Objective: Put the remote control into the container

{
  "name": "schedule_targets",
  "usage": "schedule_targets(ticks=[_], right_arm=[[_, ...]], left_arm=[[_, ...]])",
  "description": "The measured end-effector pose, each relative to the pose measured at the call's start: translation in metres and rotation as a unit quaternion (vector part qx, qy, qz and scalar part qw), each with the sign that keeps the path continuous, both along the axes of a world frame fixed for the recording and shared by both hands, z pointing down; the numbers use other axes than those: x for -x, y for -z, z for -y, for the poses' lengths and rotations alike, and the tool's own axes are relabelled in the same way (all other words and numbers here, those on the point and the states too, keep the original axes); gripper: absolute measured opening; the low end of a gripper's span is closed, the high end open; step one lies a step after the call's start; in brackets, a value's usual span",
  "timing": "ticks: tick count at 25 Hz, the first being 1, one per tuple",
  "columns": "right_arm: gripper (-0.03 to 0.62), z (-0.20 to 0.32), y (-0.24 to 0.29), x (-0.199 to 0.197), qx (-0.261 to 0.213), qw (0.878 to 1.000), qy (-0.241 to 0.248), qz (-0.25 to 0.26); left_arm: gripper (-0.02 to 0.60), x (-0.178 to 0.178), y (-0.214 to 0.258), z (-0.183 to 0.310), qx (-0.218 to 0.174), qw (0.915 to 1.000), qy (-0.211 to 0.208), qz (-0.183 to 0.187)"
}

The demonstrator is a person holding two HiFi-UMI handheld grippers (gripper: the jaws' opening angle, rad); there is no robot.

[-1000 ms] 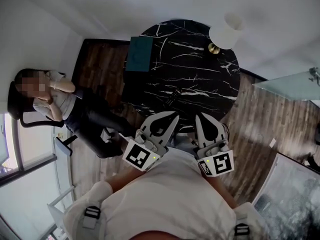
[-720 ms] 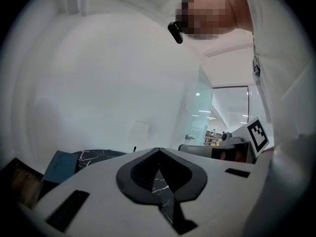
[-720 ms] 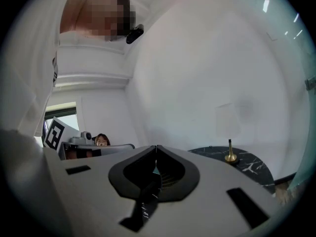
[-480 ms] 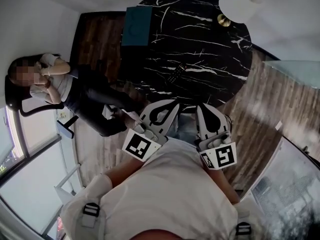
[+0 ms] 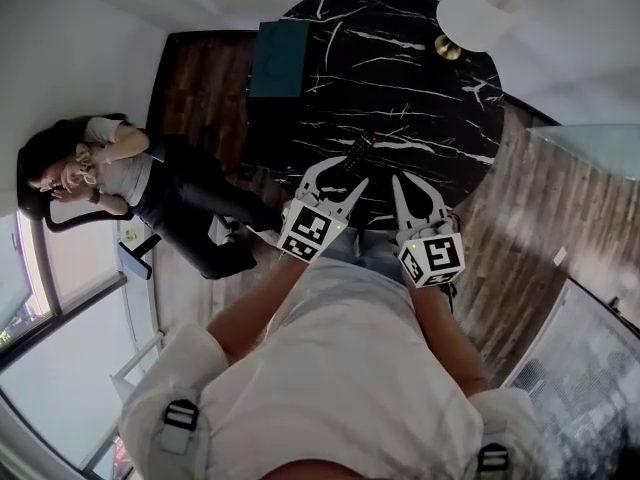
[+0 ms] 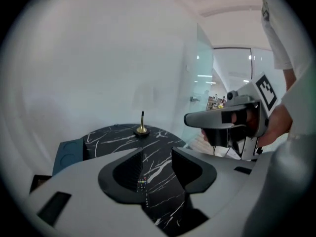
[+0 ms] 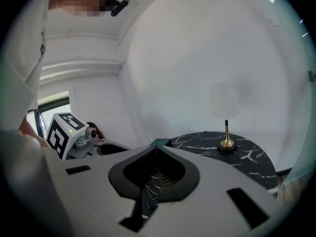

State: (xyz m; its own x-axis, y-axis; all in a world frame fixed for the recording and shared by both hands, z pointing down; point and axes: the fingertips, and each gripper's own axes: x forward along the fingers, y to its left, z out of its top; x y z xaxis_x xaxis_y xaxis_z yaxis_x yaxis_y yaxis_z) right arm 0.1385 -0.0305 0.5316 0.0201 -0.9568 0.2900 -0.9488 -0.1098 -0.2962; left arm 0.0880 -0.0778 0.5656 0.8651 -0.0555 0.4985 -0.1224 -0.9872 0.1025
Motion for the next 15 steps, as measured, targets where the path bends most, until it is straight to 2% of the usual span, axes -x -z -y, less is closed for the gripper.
schedule_targets(ticks=[4, 7, 9, 12, 15], right_arm=[[0.011, 0.011, -0.044, -0.011, 0.042, 0.999, -0.013, 0.01], [0.011, 0.015, -0.066, -0.012, 0.063, 0.998, -0.021, 0.018], [0.011, 0.015, -0.072, -0.008, 0.068, 0.997, -0.021, 0.026], [0.011, 0.011, -0.075, 0.0, 0.074, 0.997, -0.012, 0.031], [0.011, 0.005, -0.081, 0.005, 0.08, 0.996, -0.008, 0.036]], left_arm=[[0.21, -0.008, -0.074, 0.014, -0.004, 0.9963, -0.014, 0.085], [0.221, -0.012, -0.135, 0.02, -0.028, 0.9866, -0.036, 0.157], [0.232, -0.012, -0.175, 0.025, -0.024, 0.9785, -0.041, 0.201], [0.25, -0.014, -0.223, 0.03, -0.003, 0.9679, -0.042, 0.248], [0.254, -0.015, -0.252, 0.031, 0.006, 0.9589, -0.053, 0.279]])
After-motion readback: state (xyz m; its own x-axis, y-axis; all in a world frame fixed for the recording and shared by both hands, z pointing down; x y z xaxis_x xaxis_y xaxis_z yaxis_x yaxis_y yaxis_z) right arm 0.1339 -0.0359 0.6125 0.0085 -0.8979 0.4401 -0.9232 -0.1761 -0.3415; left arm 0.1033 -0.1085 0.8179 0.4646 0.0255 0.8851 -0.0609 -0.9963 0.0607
